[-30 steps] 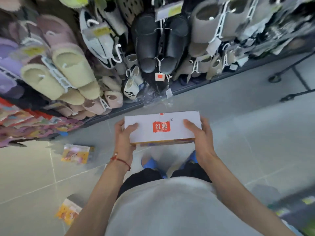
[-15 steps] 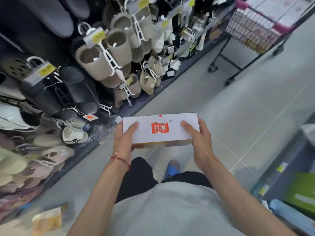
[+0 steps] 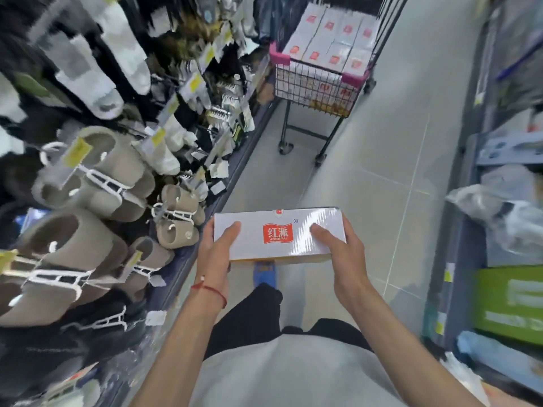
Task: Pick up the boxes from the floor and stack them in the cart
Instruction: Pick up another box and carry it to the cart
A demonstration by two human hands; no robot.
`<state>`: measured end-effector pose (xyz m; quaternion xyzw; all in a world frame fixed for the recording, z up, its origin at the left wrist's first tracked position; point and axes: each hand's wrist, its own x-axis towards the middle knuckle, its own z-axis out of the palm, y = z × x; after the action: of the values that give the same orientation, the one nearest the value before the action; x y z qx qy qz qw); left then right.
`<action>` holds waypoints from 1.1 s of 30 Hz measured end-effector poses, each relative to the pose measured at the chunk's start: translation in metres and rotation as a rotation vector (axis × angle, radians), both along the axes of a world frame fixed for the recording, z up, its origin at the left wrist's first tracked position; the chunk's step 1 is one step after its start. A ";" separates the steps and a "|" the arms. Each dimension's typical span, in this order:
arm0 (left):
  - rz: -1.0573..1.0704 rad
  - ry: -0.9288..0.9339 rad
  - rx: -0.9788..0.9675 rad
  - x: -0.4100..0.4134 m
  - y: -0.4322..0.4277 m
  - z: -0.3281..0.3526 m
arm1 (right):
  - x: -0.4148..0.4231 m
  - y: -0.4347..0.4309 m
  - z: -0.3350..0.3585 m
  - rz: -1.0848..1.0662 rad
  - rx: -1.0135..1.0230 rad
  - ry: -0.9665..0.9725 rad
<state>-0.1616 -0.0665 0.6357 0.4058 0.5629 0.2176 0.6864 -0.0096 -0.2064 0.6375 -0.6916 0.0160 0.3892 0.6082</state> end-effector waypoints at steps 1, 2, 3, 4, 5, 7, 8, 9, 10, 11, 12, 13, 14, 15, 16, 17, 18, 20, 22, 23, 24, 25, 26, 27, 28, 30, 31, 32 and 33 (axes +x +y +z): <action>-0.036 -0.001 0.007 0.017 0.015 0.000 | 0.013 0.010 0.001 -0.029 -0.005 -0.002; -0.071 -0.004 0.012 0.033 0.029 0.002 | 0.027 0.019 0.003 -0.063 -0.011 -0.004; -0.106 -0.010 0.021 0.050 0.042 0.003 | 0.040 0.029 0.006 -0.095 -0.012 -0.005; -0.137 -0.016 0.030 0.066 0.055 0.005 | 0.054 0.039 0.009 -0.117 -0.007 -0.011; -0.163 -0.017 0.037 0.084 0.068 0.006 | 0.069 0.049 0.011 -0.132 -0.003 -0.018; -0.198 -0.018 0.050 0.120 0.092 0.010 | 0.100 0.066 0.015 -0.158 0.004 -0.034; -0.216 -0.023 0.053 0.138 0.102 0.012 | 0.116 0.073 0.018 -0.168 0.006 -0.040; -0.234 -0.033 0.049 0.157 0.111 0.013 | 0.132 0.079 0.019 -0.175 0.010 -0.043; -0.247 -0.039 0.046 0.175 0.119 0.015 | 0.149 0.085 0.020 -0.180 0.015 -0.044; -0.254 -0.045 0.047 0.194 0.127 0.015 | 0.166 0.090 0.020 -0.187 0.017 -0.046; -0.263 -0.045 0.051 0.213 0.133 0.016 | 0.183 0.096 0.020 -0.193 0.017 -0.050; -0.269 -0.041 0.057 0.233 0.139 0.015 | 0.203 0.101 0.020 -0.196 0.014 -0.056; -0.276 -0.035 0.059 0.253 0.143 0.015 | 0.223 0.107 0.019 -0.191 0.013 -0.059; -0.279 -0.023 0.063 0.274 0.148 0.014 | 0.244 0.113 0.020 -0.184 0.019 -0.056; -0.272 -0.016 0.070 0.295 0.152 0.014 | 0.267 0.119 0.021 -0.172 0.030 -0.054; -0.257 -0.016 0.078 0.314 0.157 0.014 | 0.289 0.125 0.023 -0.159 0.038 -0.053; -0.244 -0.018 0.081 0.334 0.160 0.015 | 0.311 0.130 0.024 -0.143 0.040 -0.052; -0.243 -0.006 0.089 0.370 0.165 0.018 | 0.351 0.136 0.029 -0.120 0.029 -0.048; -0.223 -0.008 0.109 0.405 0.173 0.024 | 0.390 0.147 0.033 -0.082 0.021 -0.061; -0.204 -0.012 0.111 0.421 0.178 0.025 | 0.409 0.153 0.035 -0.063 0.016 -0.067; -0.184 -0.014 0.110 0.435 0.182 0.024 | 0.427 0.159 0.035 -0.047 0.007 -0.069; -0.160 -0.015 0.107 0.448 0.186 0.024 | 0.443 0.165 0.037 -0.037 -0.003 -0.069; -0.137 -0.016 0.097 0.460 0.191 0.025 | 0.458 0.173 0.038 -0.033 -0.009 -0.067; -0.115 -0.015 0.082 0.474 0.196 0.024 | 0.472 0.180 0.039 -0.029 -0.017 -0.069; -0.096 -0.012 0.071 0.486 0.203 0.023 | 0.486 0.188 0.039 -0.023 -0.027 -0.075; -0.059 -0.009 0.058 0.511 0.218 0.020 | 0.514 0.206 0.037 -0.014 -0.033 -0.072; -0.040 -0.005 0.054 0.523 0.226 0.020 | 0.527 0.216 0.036 -0.005 -0.034 -0.066; -0.029 -0.004 0.051 0.534 0.234 0.019 | 0.541 0.227 0.034 0.013 -0.041 -0.067; -0.020 -0.003 0.049 0.545 0.244 0.016 | 0.554 0.239 0.032 0.035 -0.052 -0.074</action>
<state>0.3835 0.1778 0.6517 0.4279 0.5521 0.2252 0.6793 0.5444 0.0323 0.6692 -0.7213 -0.0084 0.3736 0.5832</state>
